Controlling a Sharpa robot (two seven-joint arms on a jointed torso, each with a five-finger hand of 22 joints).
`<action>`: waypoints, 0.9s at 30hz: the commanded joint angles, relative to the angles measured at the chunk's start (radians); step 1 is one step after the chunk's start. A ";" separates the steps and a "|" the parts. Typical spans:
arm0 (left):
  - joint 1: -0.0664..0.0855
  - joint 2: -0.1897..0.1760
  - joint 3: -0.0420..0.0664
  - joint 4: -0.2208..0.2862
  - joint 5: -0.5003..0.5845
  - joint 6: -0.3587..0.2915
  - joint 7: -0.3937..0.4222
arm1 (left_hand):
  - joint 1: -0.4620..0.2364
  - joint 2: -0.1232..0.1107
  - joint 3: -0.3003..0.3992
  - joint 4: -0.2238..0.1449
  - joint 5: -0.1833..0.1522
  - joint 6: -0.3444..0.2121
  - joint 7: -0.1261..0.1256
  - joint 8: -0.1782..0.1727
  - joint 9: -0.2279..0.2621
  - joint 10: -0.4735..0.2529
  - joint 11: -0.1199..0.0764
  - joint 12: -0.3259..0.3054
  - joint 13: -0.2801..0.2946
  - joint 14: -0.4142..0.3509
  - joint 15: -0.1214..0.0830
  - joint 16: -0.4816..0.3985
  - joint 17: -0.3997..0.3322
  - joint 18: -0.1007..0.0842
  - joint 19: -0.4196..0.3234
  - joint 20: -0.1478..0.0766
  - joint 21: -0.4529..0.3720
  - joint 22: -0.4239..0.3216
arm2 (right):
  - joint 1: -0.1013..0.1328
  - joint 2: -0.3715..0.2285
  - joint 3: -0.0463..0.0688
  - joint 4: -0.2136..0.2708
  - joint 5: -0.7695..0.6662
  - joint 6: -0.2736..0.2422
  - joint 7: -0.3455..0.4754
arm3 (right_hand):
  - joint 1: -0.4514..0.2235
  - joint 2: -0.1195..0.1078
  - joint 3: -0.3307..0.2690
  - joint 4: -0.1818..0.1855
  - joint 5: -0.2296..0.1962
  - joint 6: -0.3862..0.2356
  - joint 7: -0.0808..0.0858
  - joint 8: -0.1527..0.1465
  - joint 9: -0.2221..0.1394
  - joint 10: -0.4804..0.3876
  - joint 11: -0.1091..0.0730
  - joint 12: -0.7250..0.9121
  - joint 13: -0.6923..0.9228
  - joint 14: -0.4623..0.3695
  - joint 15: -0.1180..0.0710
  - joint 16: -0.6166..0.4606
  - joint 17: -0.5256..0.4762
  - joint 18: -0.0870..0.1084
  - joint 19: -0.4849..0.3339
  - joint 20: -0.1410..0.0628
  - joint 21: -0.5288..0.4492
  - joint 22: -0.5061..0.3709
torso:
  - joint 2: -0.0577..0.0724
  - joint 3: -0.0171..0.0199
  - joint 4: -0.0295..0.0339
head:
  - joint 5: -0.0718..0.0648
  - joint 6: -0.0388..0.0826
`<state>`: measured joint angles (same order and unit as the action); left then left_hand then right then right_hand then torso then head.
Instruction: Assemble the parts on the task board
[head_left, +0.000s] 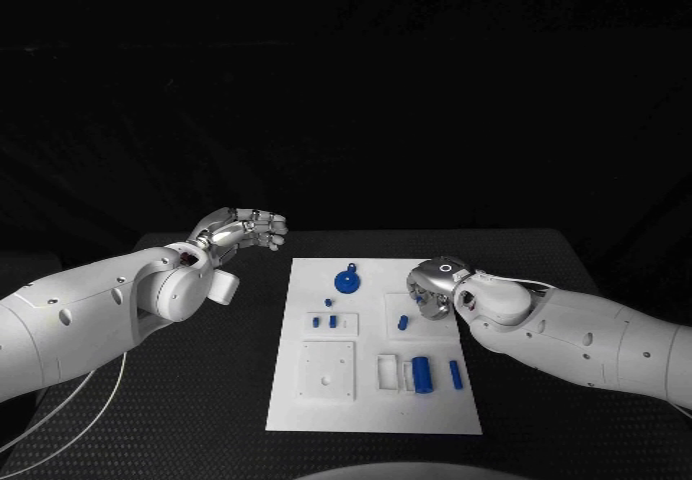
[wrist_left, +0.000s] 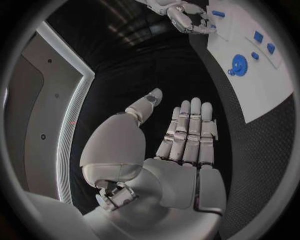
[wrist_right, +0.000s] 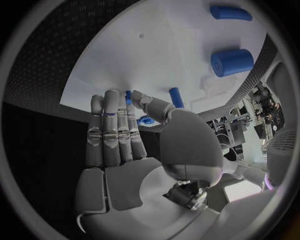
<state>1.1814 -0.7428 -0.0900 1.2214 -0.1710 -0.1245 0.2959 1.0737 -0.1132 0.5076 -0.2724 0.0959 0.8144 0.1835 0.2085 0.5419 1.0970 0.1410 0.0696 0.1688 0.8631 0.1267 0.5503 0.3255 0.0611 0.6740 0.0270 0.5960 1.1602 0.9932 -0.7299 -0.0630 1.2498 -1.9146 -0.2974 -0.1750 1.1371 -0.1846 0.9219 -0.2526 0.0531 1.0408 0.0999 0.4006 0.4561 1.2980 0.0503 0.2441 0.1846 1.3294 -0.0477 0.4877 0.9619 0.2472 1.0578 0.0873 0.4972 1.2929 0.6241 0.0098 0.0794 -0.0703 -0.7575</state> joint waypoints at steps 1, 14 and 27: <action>0.001 0.004 0.001 -0.002 0.008 0.012 0.008 | -0.002 0.009 -0.007 0.002 0.002 0.002 0.007 0.003 -0.002 0.001 0.004 0.000 -0.001 0.007 0.000 -0.005 0.001 0.012 0.005 0.000 -0.005 0.002 | 0.009 -0.001 0.002 0.008 -0.015 -0.005 0.006 | 0.003 -0.003 0.006 0.001 -0.004 0.006 0.000 0.003 0.001 0.008 -0.001 0.001 0.002 0.002 -0.005 0.006 0.002 0.015 0.009 -0.002 0.006 -0.001 | 0.001 -0.0007 0.0005 | 0.000 0.004; 0.001 0.000 0.001 -0.003 0.008 0.012 0.008 | -0.002 0.008 -0.007 0.002 0.002 0.001 0.008 0.003 -0.002 0.001 0.004 0.000 -0.002 0.007 0.000 -0.006 0.003 0.012 0.005 0.000 -0.006 0.002 | 0.032 -0.025 0.015 0.050 -0.006 -0.005 0.002 | 0.001 -0.006 0.008 0.003 -0.004 0.008 -0.001 0.003 0.001 0.011 -0.002 -0.001 0.005 0.003 -0.006 0.010 0.005 0.015 0.012 -0.003 0.008 0.001 | 0.001 -0.0007 0.0016 | 0.000 0.003; 0.001 0.002 0.001 -0.006 0.019 0.000 0.012 | -0.002 0.008 -0.007 0.002 0.003 0.001 0.008 0.003 -0.002 0.002 0.004 0.000 -0.004 0.008 0.001 -0.008 0.004 0.012 0.006 0.000 -0.007 0.002 | 0.034 -0.036 0.039 0.184 0.110 -0.104 0.056 | 0.001 -0.007 0.011 0.005 -0.004 0.009 -0.001 0.002 0.002 0.012 -0.003 -0.002 0.008 0.003 -0.007 0.012 0.006 0.015 0.014 -0.004 0.009 0.002 | 0.001 0.0008 0.0013 | 0.022 0.008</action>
<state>1.1812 -0.7434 -0.0900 1.2145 -0.1642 -0.1255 0.2959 1.0737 -0.1132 0.5050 -0.2698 0.0959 0.8143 0.1836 0.2085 0.5410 1.0970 0.1410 0.0696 0.1660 0.8631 0.1266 0.5465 0.3285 0.0616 0.6739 0.0270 0.5921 1.1611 1.0276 -0.7693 -0.0243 1.4172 -1.8625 -0.3466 -0.1567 1.1292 -0.1926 0.9274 -0.2469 0.0502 1.0442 0.0964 0.3996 0.4563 1.3027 0.0482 0.2445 0.1904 1.3313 -0.0461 0.4954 0.9662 0.2459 1.0635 0.0816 0.4994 1.2938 0.6255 0.0095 0.0801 -0.0559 -0.7499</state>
